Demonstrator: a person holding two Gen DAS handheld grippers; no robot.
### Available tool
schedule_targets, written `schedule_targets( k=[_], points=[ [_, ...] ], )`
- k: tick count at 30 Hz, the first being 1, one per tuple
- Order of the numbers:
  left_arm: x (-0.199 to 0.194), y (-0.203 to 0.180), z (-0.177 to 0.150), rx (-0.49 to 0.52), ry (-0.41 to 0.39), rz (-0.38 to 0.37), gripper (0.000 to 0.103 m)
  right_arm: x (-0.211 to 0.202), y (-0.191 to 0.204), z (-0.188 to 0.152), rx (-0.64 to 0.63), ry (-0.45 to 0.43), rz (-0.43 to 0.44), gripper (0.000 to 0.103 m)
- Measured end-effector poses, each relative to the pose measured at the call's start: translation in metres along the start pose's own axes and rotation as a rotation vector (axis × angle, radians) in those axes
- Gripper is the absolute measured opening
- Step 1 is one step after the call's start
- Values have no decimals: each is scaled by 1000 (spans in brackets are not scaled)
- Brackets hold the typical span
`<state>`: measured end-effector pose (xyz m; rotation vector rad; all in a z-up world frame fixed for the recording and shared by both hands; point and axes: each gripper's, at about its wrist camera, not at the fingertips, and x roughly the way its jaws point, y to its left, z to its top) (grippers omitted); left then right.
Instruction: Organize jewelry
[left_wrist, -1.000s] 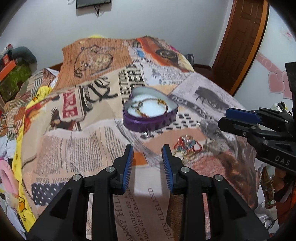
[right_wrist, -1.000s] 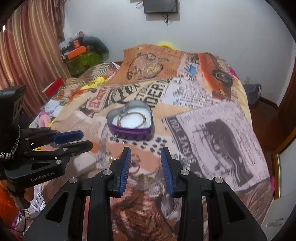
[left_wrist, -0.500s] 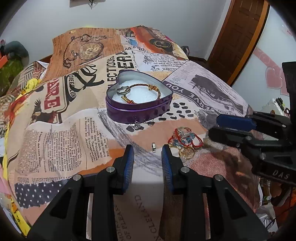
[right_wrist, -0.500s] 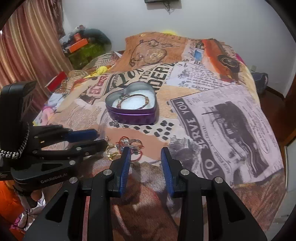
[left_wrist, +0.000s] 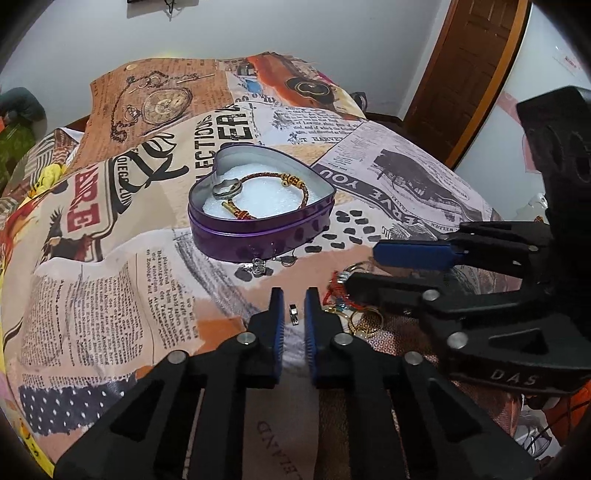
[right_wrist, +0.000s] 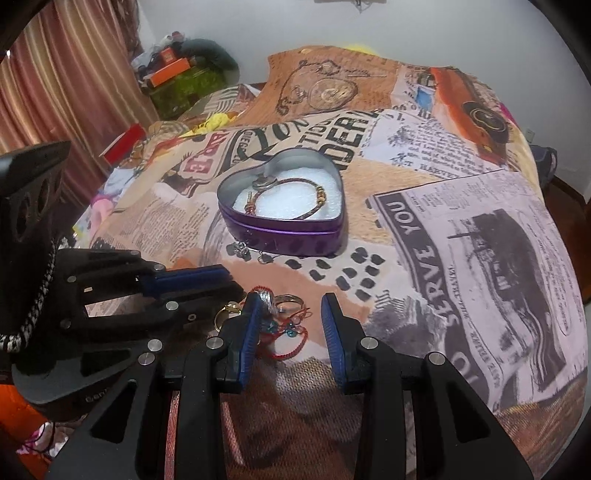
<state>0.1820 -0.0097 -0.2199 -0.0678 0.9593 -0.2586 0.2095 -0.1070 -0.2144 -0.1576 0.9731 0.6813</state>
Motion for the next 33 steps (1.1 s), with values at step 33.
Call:
schedule_targets(
  k=[33],
  points=[
    [-32, 14, 3, -43, -81, 41, 1, -10, 2, 9, -19, -65, 5, 16]
  ],
)
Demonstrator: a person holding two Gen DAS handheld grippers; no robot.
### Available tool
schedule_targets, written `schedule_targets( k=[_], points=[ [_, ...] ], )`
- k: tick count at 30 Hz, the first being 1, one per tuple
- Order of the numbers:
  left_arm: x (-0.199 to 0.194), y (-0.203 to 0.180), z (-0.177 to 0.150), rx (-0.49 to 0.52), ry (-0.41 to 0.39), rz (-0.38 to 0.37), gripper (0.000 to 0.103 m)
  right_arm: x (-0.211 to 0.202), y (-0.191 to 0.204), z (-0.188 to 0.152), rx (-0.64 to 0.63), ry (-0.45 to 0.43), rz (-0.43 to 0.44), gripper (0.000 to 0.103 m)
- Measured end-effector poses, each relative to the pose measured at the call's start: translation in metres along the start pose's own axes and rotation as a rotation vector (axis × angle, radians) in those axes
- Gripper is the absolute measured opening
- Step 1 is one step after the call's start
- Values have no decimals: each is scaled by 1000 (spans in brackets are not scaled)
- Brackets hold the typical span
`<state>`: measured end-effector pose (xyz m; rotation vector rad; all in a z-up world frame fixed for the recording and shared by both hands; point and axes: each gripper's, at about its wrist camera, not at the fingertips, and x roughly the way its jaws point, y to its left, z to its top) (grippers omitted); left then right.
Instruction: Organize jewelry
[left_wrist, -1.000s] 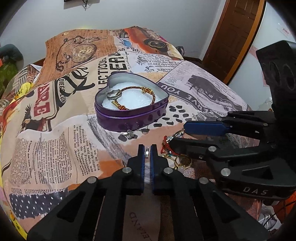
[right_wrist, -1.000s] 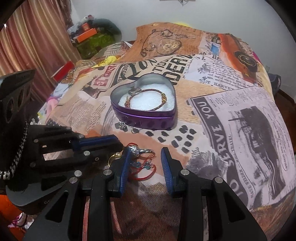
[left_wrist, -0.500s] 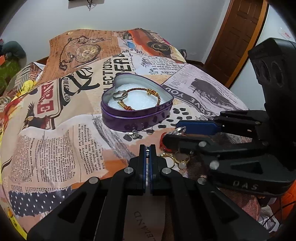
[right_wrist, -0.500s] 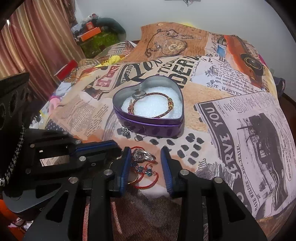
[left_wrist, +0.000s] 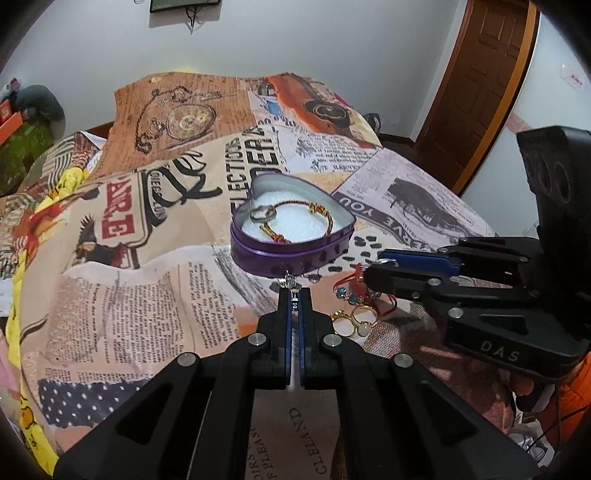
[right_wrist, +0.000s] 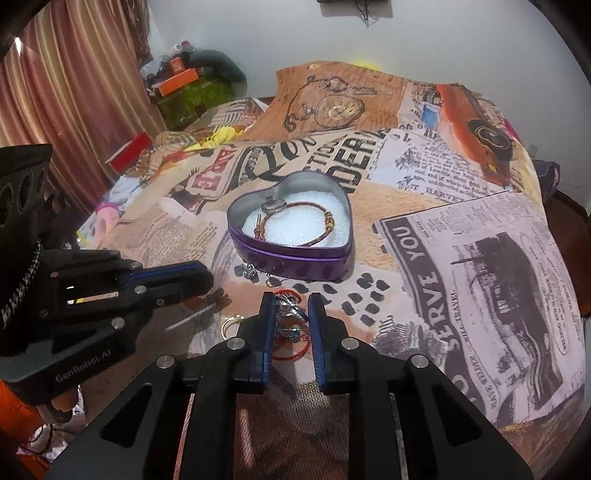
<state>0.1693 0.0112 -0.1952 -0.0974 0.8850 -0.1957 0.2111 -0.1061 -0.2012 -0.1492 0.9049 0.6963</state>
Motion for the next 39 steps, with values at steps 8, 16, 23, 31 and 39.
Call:
schedule_targets(
  k=[8, 16, 23, 31, 39],
  points=[
    [-20, -2, 8, 4, -52, 15, 1, -26, -1, 3, 12, -58, -18, 16],
    [-37, -1, 21, 8, -109, 24, 1, -46, 0, 13, 19, -125, -38, 16],
    [-43, 2, 31, 9, -146, 29, 1, -54, -4, 24, 26, -174, -47, 16],
    [-35, 7, 42, 6, -153, 30, 1, -45, -9, 34, 39, -183, -40, 16],
    [-13, 12, 47, 5, -124, 20, 1, -24, -13, 40, 43, -151, -21, 16]
  ],
)
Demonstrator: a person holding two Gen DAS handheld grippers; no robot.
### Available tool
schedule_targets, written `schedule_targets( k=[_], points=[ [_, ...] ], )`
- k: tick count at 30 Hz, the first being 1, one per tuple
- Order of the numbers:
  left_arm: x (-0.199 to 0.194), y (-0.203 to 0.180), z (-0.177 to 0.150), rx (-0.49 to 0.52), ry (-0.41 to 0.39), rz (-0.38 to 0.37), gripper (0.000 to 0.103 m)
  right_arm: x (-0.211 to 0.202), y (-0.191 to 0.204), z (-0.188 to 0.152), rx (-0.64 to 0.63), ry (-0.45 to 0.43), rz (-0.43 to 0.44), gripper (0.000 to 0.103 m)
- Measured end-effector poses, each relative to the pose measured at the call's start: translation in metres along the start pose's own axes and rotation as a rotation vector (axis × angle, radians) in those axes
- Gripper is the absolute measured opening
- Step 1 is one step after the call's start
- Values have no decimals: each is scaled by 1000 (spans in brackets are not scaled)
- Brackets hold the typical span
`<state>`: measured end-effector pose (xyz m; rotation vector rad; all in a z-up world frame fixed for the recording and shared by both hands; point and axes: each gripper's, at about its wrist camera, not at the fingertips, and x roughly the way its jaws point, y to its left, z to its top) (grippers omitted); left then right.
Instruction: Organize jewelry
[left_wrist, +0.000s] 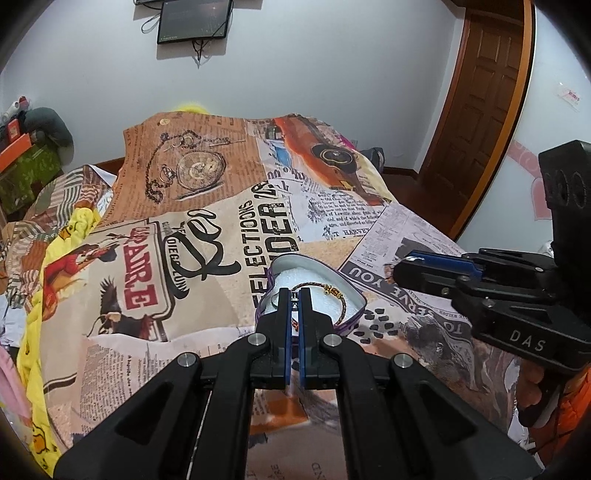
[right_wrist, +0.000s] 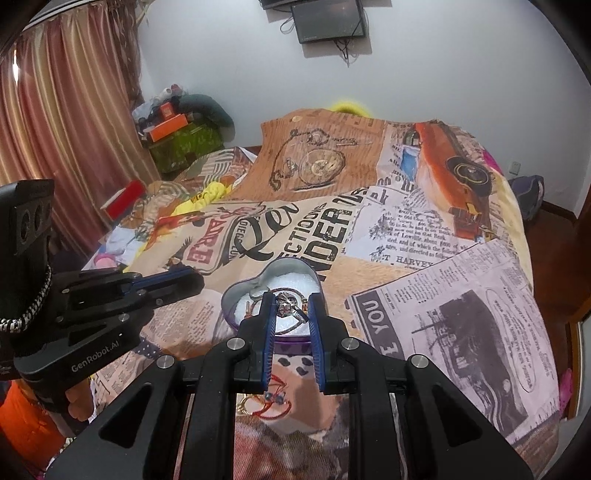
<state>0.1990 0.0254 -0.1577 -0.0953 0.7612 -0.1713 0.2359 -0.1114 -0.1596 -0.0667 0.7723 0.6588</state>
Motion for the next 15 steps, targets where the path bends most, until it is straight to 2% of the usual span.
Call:
schedule_targets(
  k=[15],
  points=[
    [44, 5, -1, -4, 67, -39, 1, 43, 1, 3, -47, 98, 34, 16]
  ],
)
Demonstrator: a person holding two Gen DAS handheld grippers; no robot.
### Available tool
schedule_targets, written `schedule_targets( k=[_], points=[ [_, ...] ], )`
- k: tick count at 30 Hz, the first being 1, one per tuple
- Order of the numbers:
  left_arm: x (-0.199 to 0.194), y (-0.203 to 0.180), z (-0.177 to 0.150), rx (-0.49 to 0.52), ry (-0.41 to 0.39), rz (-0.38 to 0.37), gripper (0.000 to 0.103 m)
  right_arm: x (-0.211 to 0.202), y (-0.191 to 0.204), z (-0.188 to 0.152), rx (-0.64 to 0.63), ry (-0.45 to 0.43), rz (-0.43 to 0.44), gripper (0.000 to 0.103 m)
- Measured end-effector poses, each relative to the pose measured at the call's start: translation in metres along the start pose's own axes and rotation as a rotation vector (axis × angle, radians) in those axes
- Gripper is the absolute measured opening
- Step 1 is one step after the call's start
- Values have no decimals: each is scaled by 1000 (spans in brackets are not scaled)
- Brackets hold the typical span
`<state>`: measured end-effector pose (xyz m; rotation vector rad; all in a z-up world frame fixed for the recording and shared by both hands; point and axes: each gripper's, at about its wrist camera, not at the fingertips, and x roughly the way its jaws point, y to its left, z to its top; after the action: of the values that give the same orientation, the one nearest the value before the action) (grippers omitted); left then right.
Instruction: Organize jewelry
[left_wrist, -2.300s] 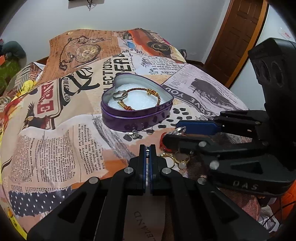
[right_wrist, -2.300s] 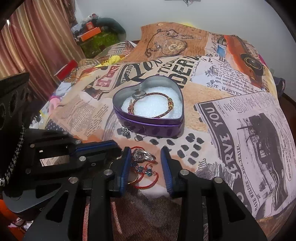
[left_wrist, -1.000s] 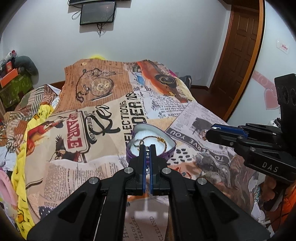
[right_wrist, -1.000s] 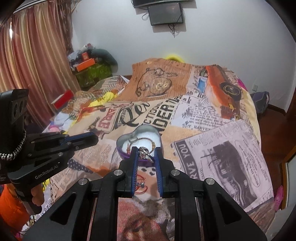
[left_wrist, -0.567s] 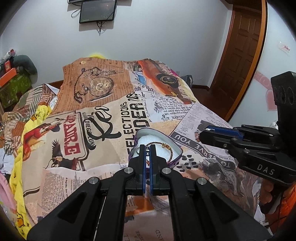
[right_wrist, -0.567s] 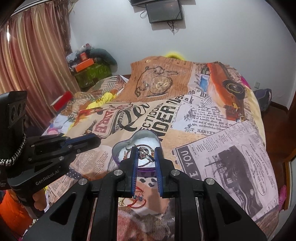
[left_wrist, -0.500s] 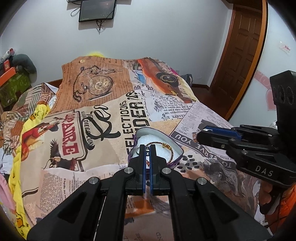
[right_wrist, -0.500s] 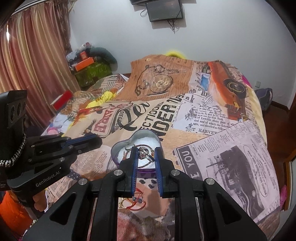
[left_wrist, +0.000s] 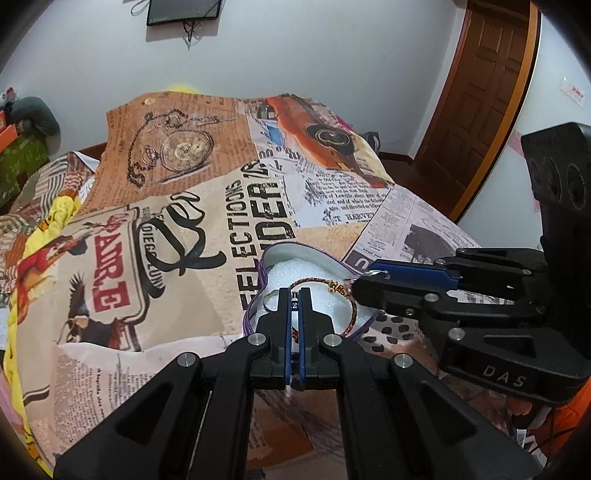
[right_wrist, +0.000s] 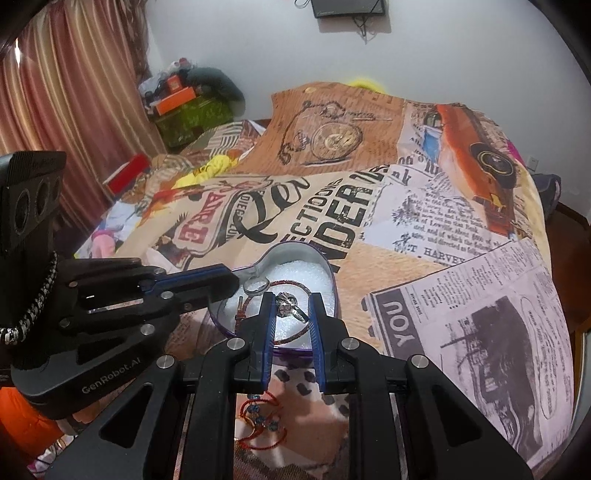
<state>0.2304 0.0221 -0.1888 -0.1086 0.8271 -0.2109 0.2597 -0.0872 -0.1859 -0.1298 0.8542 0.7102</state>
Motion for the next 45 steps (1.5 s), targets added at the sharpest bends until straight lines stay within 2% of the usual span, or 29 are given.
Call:
schedule_targets(
  k=[6, 13, 25, 28, 30, 36, 42, 45],
  points=[
    [8, 2, -2, -4, 19, -12, 1, 13, -1, 2, -10, 43, 11, 16],
    [12, 8, -1, -47, 36, -21, 1, 16, 1, 2, -26, 50, -1, 16],
    [-12, 9, 2, -51, -1, 11, 2, 13, 6, 2, -41, 46, -27, 16],
    [-18, 11, 3, -55, -10, 19, 2, 12, 7, 2, -49, 45, -37, 23],
    [-22, 11, 4, -55, -15, 24, 3, 8, 9, 3, -51, 35, -44, 33],
    [-32, 10, 6, -53, -27, 37, 4, -4, 13, 4, -56, 9, -62, 34],
    [-45, 3, 6, -36, -44, 49, 19, -22, 14, 4, -50, -20, -76, 34],
    [-52, -3, 4, -17, -52, 53, 21, -32, 15, 3, -47, -35, -86, 34]
  ],
)
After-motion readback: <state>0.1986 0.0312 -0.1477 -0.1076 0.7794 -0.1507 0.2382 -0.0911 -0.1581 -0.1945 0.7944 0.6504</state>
